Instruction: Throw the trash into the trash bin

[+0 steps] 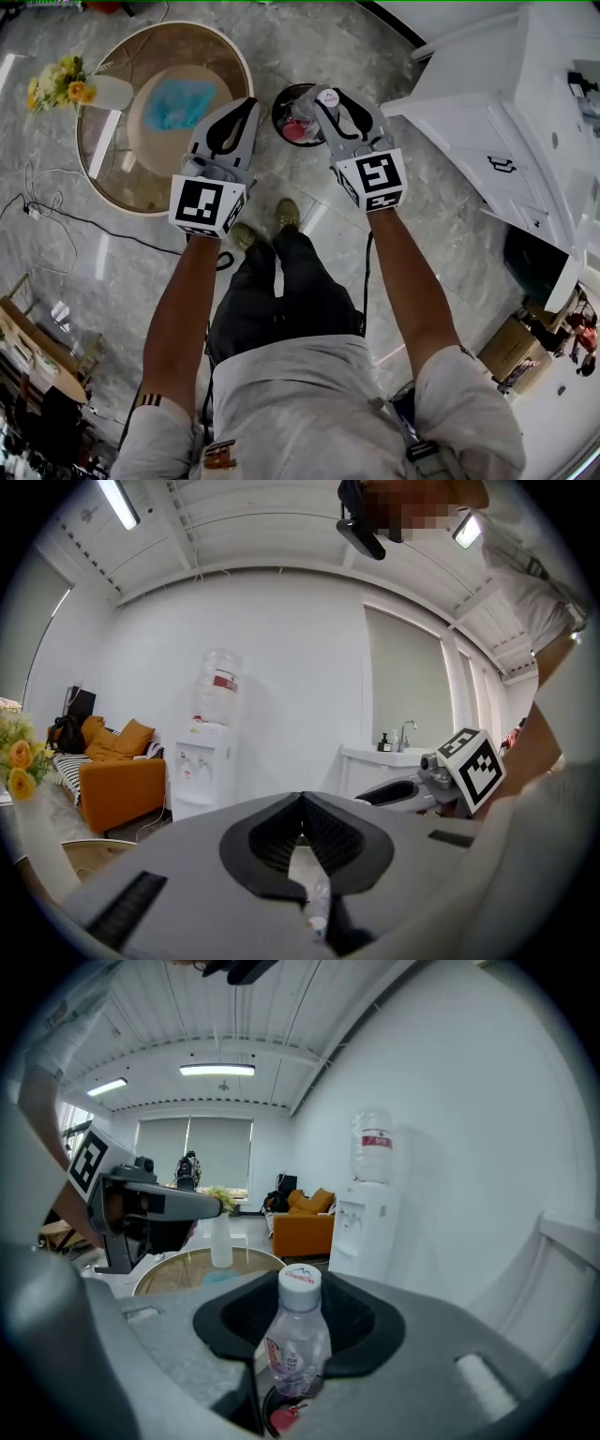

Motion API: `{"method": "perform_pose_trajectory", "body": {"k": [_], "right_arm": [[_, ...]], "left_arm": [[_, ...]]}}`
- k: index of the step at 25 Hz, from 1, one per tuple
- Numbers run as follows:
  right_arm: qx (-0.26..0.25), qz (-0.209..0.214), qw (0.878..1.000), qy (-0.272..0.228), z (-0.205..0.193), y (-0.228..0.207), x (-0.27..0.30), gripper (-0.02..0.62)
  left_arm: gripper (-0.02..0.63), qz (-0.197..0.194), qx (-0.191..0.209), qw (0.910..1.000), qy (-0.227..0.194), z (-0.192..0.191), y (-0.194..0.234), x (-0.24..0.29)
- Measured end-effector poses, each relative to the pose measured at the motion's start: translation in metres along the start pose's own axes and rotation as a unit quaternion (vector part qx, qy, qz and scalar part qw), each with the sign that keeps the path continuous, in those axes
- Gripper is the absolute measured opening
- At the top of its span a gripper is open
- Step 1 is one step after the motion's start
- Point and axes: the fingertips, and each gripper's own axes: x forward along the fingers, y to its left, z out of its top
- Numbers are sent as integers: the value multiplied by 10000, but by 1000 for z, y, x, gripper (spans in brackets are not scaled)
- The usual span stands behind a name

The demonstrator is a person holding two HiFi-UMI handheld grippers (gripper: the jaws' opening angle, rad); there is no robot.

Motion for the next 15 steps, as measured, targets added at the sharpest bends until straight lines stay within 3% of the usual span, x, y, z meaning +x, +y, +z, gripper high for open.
{"method": "perform_pose_trajectory", "body": {"k": [15], "right_arm": [[-77,-45,9982,598,-54,-41,-5,140]], "left_arm": [[-2,-47,38,9999,120,-3,-17,34]]}}
